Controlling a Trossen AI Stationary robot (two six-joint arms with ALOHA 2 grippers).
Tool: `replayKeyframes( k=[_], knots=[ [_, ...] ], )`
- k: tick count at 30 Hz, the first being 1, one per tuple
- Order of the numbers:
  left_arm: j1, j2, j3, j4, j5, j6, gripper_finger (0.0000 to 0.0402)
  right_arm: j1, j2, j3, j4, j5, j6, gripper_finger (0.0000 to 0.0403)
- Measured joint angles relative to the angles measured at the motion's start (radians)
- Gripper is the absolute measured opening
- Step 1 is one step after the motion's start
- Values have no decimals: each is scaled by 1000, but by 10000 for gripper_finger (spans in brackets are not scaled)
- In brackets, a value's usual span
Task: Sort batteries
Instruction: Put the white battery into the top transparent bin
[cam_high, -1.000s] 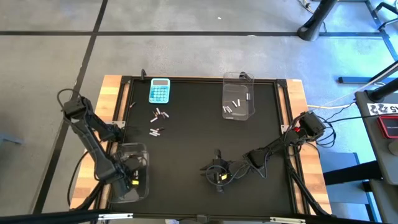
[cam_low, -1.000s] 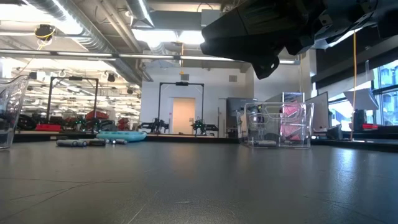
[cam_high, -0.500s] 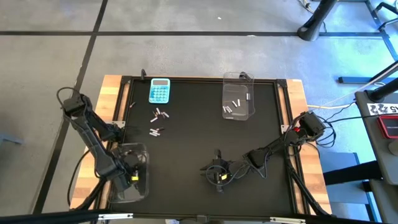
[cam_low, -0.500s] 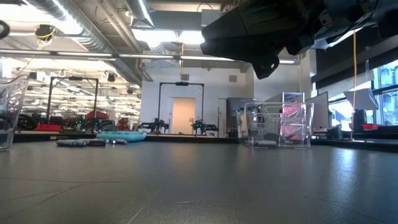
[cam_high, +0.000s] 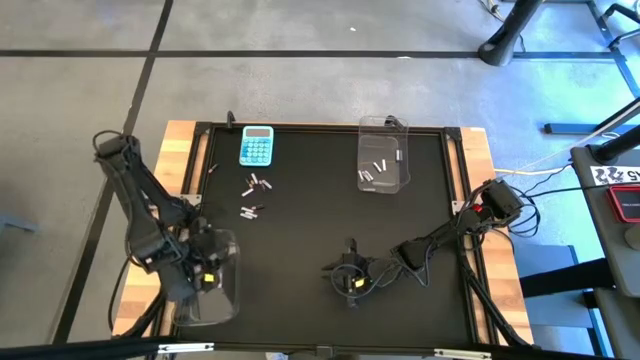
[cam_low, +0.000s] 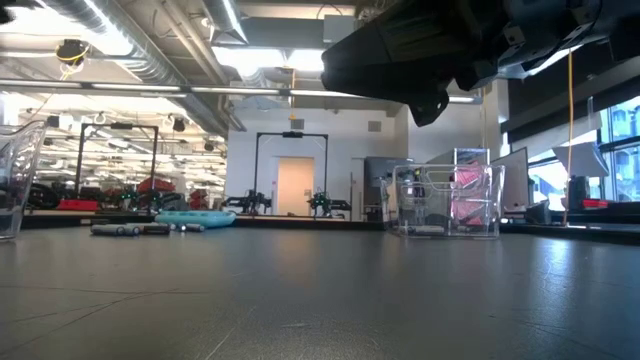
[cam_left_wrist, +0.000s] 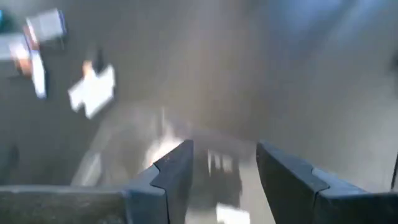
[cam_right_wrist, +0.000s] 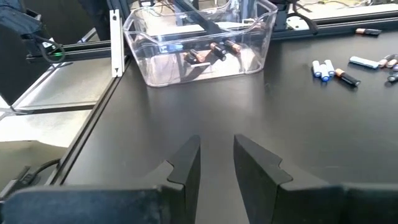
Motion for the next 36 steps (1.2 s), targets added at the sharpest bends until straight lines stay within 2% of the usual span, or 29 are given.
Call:
replayKeyframes(
  k=[3, 5, 9, 14, 21, 26, 32, 36],
  knots=[
    [69, -9, 15, -7, -139, 85, 152, 0, 0, 0, 1, 2, 0, 99],
    [161, -10, 18, -38, -153, 63, 144, -2, 0, 0, 3, 2, 0, 99],
    [383, -10, 13, -119, -52, 58, 132, -7, 0, 0, 4, 0, 2, 99],
    [674, -10, -25, -143, 54, 236, 131, -7, 0, 0, 4, 0, 2, 99],
    [1015, -8, -121, 74, 232, 566, 163, -6, 0, 0, 4, -1, 4, 99],
    [1168, 3, -208, 225, 346, 703, 171, -6, 0, 0, 2, -1, 4, 99],
    [1300, 10, -273, 241, 383, 773, 150, -6, 0, 0, -2, -2, 4, 99],
    [1368, 10, -316, 341, 436, 833, 134, -6, 0, 0, 1, -2, 4, 99]
  ],
)
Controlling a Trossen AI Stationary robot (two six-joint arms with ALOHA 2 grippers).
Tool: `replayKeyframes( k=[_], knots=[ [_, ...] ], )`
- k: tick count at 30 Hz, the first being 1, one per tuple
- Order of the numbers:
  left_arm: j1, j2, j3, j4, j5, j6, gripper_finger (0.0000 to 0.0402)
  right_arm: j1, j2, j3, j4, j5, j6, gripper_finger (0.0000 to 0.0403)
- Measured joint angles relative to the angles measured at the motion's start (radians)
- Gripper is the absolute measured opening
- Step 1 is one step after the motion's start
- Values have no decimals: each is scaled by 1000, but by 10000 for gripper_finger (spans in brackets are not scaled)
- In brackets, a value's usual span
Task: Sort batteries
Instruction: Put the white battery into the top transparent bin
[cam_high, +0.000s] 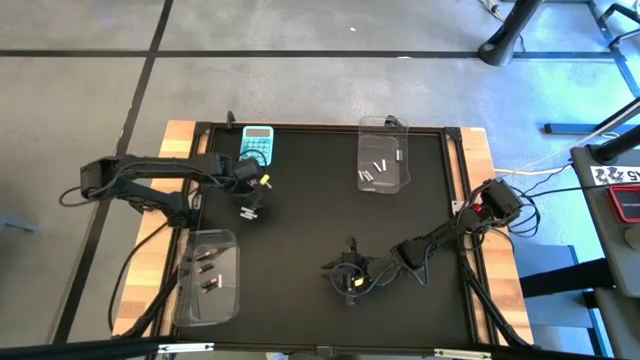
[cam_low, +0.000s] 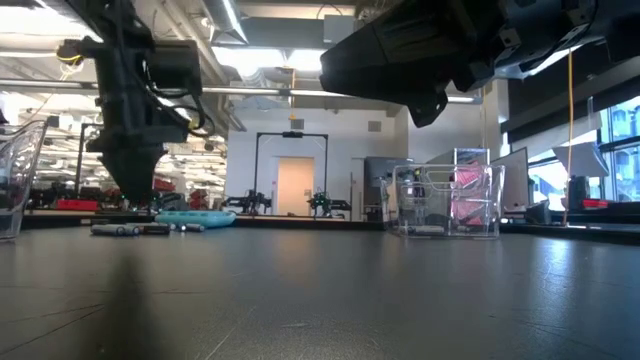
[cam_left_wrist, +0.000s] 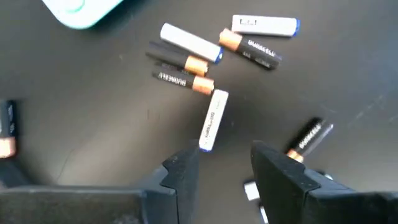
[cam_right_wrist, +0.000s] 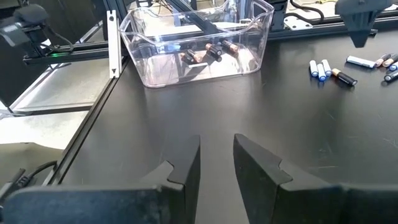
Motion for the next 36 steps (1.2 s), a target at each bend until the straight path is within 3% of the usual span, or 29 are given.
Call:
replayKeyframes(
  k=[10, 19, 24, 28, 36],
  knots=[
    [92, 58, -86, 169, 63, 91, 129, 0, 0, 0, 0, 0, 0, 99],
    [106, 158, -85, 186, 70, 160, 127, 0, 0, 0, -4, 0, 0, 99],
    [105, 163, -85, 190, 78, 189, 78, 0, 0, 0, -4, 0, 0, 99],
    [106, 150, -87, 189, 82, 206, 17, 0, 0, 0, -4, 0, 0, 99],
    [72, -20, -62, 120, 37, 186, 14, 0, 0, 0, -4, 0, 0, 99]
  ],
)
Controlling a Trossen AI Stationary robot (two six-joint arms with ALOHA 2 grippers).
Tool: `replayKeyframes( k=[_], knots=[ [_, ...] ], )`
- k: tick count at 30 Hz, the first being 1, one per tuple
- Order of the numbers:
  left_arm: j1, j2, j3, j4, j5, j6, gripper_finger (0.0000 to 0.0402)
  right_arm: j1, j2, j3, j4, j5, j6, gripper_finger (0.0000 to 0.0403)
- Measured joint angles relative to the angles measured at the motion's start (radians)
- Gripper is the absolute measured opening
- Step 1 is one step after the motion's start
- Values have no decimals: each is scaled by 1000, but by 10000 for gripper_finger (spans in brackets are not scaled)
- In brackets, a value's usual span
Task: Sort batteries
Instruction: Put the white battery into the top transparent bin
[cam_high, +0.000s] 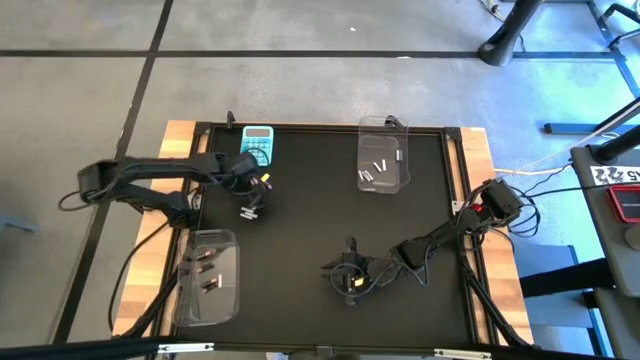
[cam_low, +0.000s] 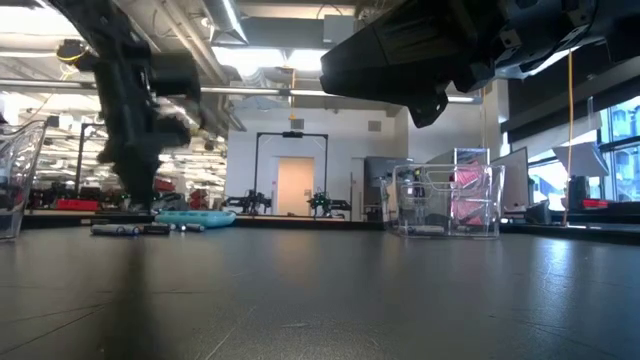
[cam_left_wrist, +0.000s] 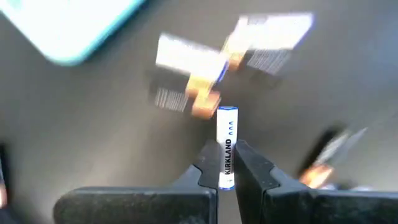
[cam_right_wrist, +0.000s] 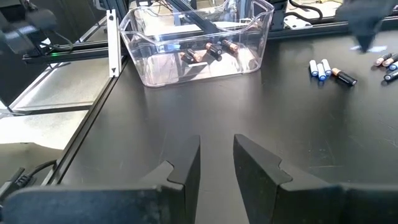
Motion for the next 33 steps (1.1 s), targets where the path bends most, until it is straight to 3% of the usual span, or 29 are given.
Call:
replayKeyframes(
  k=[3, 7, 13, 16, 22, 28, 33],
  knots=[
    [-51, -108, 3, -4, -25, -31, 14, 0, 0, 0, 1, 0, 0, 99],
    [-171, -251, 6, 120, -65, -81, 14, 0, 0, 0, 9, 1, 0, 99],
    [-452, -306, 7, 478, -159, -98, 14, -2, 0, 0, 53, 32, 0, 99],
    [-606, -240, 7, 694, -250, -20, 14, -13, 0, 0, 115, 49, -8, 99],
    [-856, -33, 8, 1111, -452, 145, 14, -20, -60, 23, 235, 100, -241, 99],
    [-975, 177, 8, 1454, -508, 241, 14, -13, -150, 69, 220, 74, -332, 105],
    [-1012, 335, 8, 1683, -509, 269, 14, -17, -140, 145, 115, -5, -335, 155]
  ],
)
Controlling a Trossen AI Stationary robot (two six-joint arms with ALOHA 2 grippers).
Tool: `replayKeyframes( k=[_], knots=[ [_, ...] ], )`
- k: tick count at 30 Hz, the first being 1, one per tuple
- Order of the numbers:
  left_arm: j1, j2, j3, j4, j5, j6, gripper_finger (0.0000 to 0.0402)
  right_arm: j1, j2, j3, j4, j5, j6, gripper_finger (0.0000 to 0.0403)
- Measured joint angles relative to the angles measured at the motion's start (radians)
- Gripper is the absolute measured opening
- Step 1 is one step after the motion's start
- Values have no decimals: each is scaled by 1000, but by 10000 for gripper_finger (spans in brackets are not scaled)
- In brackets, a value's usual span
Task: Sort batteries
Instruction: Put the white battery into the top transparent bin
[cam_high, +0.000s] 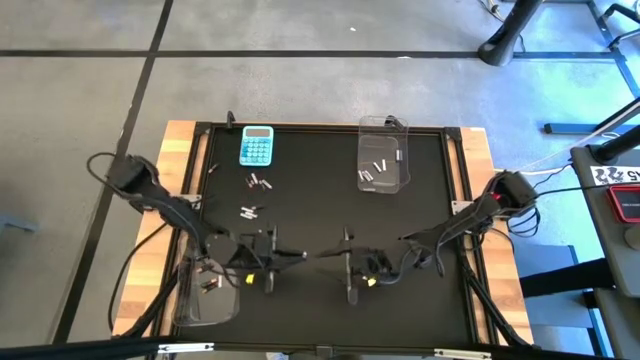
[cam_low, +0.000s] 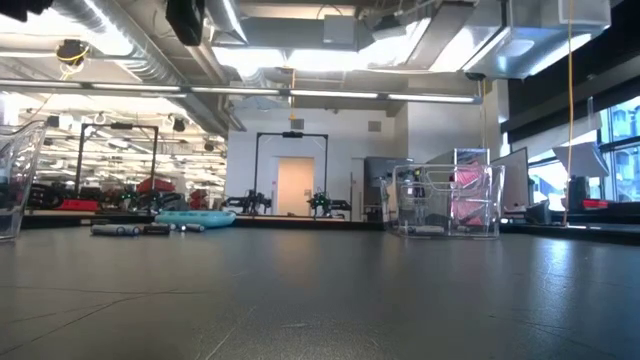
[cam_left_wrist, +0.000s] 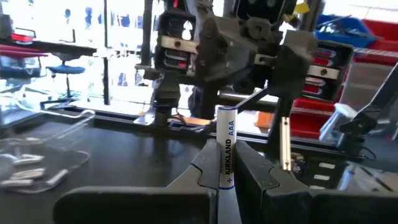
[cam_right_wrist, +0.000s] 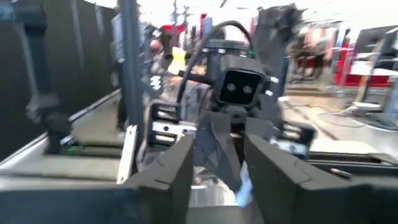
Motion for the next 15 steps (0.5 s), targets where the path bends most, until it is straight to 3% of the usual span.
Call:
replayKeyframes(
  k=[4, 7, 11, 15],
  knots=[
    [-5, 74, 6, 78, 0, 3, 14, -19, 24, 65, -161, -18, 69, 203],
    [-5, 92, 19, 86, -1, 21, 14, -33, 38, 95, -223, 28, 126, 220],
    [-6, 92, 27, 88, 1, 40, 16, -59, 45, 99, -262, -35, 187, 215],
    [-7, 92, 27, 85, 2, 40, 16, -76, 45, 99, -282, -86, 231, 182]
  ],
)
